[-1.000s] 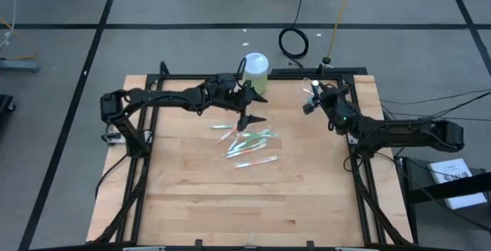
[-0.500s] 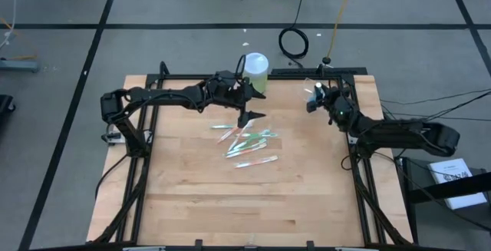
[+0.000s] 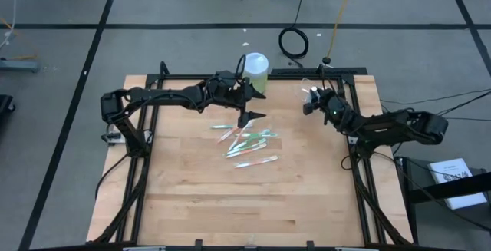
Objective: Pick & Place toothbrushing station
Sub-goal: Put the blue mouthwash bottle into the transparent organizer, then put the orange toothbrush into the transparent organizer
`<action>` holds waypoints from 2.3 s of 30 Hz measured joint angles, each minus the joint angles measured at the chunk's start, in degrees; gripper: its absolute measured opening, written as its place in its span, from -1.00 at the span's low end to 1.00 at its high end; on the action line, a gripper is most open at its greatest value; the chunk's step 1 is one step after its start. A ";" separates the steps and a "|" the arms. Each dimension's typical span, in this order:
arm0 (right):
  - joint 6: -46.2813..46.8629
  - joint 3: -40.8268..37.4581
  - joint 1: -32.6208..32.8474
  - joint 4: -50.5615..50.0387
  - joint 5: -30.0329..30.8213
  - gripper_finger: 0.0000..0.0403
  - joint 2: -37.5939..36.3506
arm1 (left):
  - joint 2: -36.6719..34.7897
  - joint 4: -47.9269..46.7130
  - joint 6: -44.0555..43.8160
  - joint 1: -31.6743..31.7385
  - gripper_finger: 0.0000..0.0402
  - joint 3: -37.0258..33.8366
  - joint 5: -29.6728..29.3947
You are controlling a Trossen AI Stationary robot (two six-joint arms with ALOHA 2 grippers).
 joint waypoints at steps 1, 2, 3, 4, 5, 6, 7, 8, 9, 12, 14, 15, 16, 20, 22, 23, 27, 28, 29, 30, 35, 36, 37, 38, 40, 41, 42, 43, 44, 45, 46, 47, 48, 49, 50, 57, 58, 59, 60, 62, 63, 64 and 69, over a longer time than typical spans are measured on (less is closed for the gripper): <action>0.00 0.00 0.00 0.38 0.08 -0.40 0.33 | 0.00 0.00 0.01 -0.08 0.74 0.00 0.00; 0.00 0.00 0.00 0.81 0.18 -0.33 0.62 | 0.00 0.00 0.02 -0.15 0.74 0.00 -0.02; -0.01 0.00 0.00 1.27 0.23 -0.26 0.80 | 0.00 -0.01 0.02 -0.16 0.74 0.00 -0.01; -0.01 0.00 0.00 1.70 0.24 -0.20 0.87 | 0.00 0.00 0.02 -0.17 0.74 0.00 -0.01; 0.00 0.00 0.00 2.06 0.23 -0.15 0.88 | 0.00 -0.05 0.03 -0.21 0.74 0.00 0.00; 0.00 0.02 0.00 2.28 0.19 -0.10 0.86 | 0.01 -0.07 0.03 -0.19 0.74 0.00 0.00; 0.00 0.02 0.00 2.49 0.19 -0.05 0.86 | 0.02 -0.11 0.02 -0.19 0.74 0.00 0.00; 0.00 0.02 0.00 2.61 0.19 -0.02 0.85 | 0.02 -0.15 0.04 -0.16 0.74 0.00 -0.02; -0.02 0.02 0.00 2.74 0.19 0.01 0.81 | 0.02 -0.16 0.04 -0.16 0.74 0.00 -0.02; -0.66 0.02 0.15 4.42 0.04 0.08 0.35 | 0.02 -0.16 -0.04 -0.16 0.74 0.00 -0.02; -2.36 0.02 0.59 6.33 0.06 0.10 -0.43 | 0.02 -0.35 0.00 -0.16 0.74 0.00 -0.02; -3.44 0.02 1.00 7.46 0.03 0.10 -0.96 | 0.02 -0.48 0.02 -0.16 0.74 0.00 -0.02; -4.51 0.03 1.58 8.42 0.01 0.10 -1.62 | 0.02 -0.48 -0.04 -0.18 0.74 0.00 -0.02; -8.29 0.24 4.75 10.23 0.01 0.09 -5.90 | -0.42 -0.66 -1.17 -0.16 0.74 -0.02 -0.01; -9.20 0.82 6.50 10.05 -0.84 0.08 -8.76 | -0.55 -1.19 -1.77 -0.16 0.74 -0.02 0.00; -9.38 1.22 7.28 9.66 -2.20 0.08 -10.28 | -0.55 -2.44 -1.85 -0.16 0.74 -0.02 0.00; -7.59 5.92 9.03 0.65 -12.93 0.08 -16.59 | -0.55 -5.36 -3.01 -0.16 0.74 -1.91 0.00; -6.42 7.91 9.17 -4.06 -16.00 0.07 -17.92 | -0.55 -5.10 -3.81 -0.13 0.74 -2.93 0.00; -5.36 10.23 9.18 -9.44 -19.16 0.07 -19.06 | -0.58 -4.78 -4.89 -0.01 0.74 -4.02 -0.02; -4.47 12.58 9.18 -14.47 -21.63 0.07 -19.71 | -1.29 -4.51 -6.06 0.27 0.74 -5.29 -0.46; -4.16 19.54 9.22 -26.30 -27.92 0.07 -20.41 | -6.04 -0.88 -10.83 0.60 0.74 -13.28 -10.52; -3.87 19.56 9.24 -26.19 -29.00 0.07 -20.41 | -6.89 -0.92 -11.82 0.19 0.74 -15.25 -13.18; -3.58 19.49 9.25 -26.41 -29.81 0.06 -20.42 | -7.56 -1.02 -12.96 -0.41 0.74 -16.96 -16.85; -3.44 19.35 9.37 -26.82 -29.97 0.06 -20.44 | -8.43 -1.59 -14.11 -1.06 0.74 -18.77 -19.92; -3.41 19.32 9.68 -27.98 -29.97 0.05 -20.47 | -10.63 -5.46 -16.39 -2.57 0.74 -21.56 -24.65; -3.54 19.32 9.70 -28.75 -29.97 0.05 -20.47 | -11.25 -6.99 -17.68 -3.38 0.74 -22.56 -26.38; -3.76 19.32 9.70 -29.27 -29.97 0.05 -20.45 | -11.59 -9.13 -18.79 -4.25 0.74 -23.39 -27.72; -3.80 19.32 9.70 -29.39 -29.97 0.05 -20.39 | -11.69 -11.53 -19.88 -5.12 0.74 -24.21 -28.64; -4.07 19.32 9.70 -29.32 -29.97 0.05 -20.29 | -11.63 -13.41 -21.23 -5.93 0.74 -24.82 -29.28; -4.26 19.32 9.70 -29.08 -29.96 0.05 -20.17 | -11.54 -14.13 -22.69 -6.64 0.74 -25.31 -29.55; -4.39 19.32 9.70 -28.89 -29.92 0.05 -20.12 | -11.60 -14.33 -23.96 -7.25 0.74 -25.76 -29.53; -4.45 19.32 9.70 -28.83 -29.91 0.05 -20.12 | -11.46 -14.47 -24.92 -7.83 0.74 -26.18 -29.55; -4.46 19.32 9.70 -28.82 -29.91 0.05 -20.12 | -10.93 -14.50 -25.75 -8.48 0.74 -26.50 -29.43; -4.46 19.32 9.70 -28.81 -29.91 0.05 -20.12 | -10.48 -14.67 -25.97 -9.00 0.74 -26.95 -29.03; -4.42 19.32 9.70 -28.81 -29.88 0.05 -20.12 | -9.88 -15.31 -26.12 -9.66 0.74 -27.40 -28.52; -4.35 19.28 9.82 -27.71 -29.78 0.05 -19.90 | -3.13 -13.88 -26.24 -12.92 0.74 -27.34 -31.10; -4.22 19.28 9.90 -27.51 -29.78 0.05 -19.76 | -2.54 -13.72 -26.46 -13.16 0.74 -27.27 -31.73; -4.14 19.28 9.90 -27.43 -29.71 0.05 -19.69 | -1.89 -13.45 -27.28 -13.30 0.74 -27.25 -31.96; -4.00 19.28 9.90 -27.52 -29.69 0.05 -19.69 | -1.34 -13.31 -27.84 -13.34 0.74 -27.14 -32.00; -3.93 19.28 9.90 -27.41 -29.65 0.05 -19.61 | -0.66 -13.25 -28.82 -13.34 0.74 -27.12 -32.17; -3.92 19.28 9.90 -27.42 -29.62 0.05 -19.56 | -0.51 -13.23 -29.21 -13.34 0.74 -27.12 -32.32; -3.78 19.28 9.90 -27.46 -29.59 0.05 -19.54 | -0.48 -13.26 -29.80 -13.36 0.74 -27.12 -32.47; -3.69 19.28 9.90 -27.45 -29.56 0.05 -19.53 | -0.39 -13.53 -30.22 -13.36 0.60 -27.15 -31.22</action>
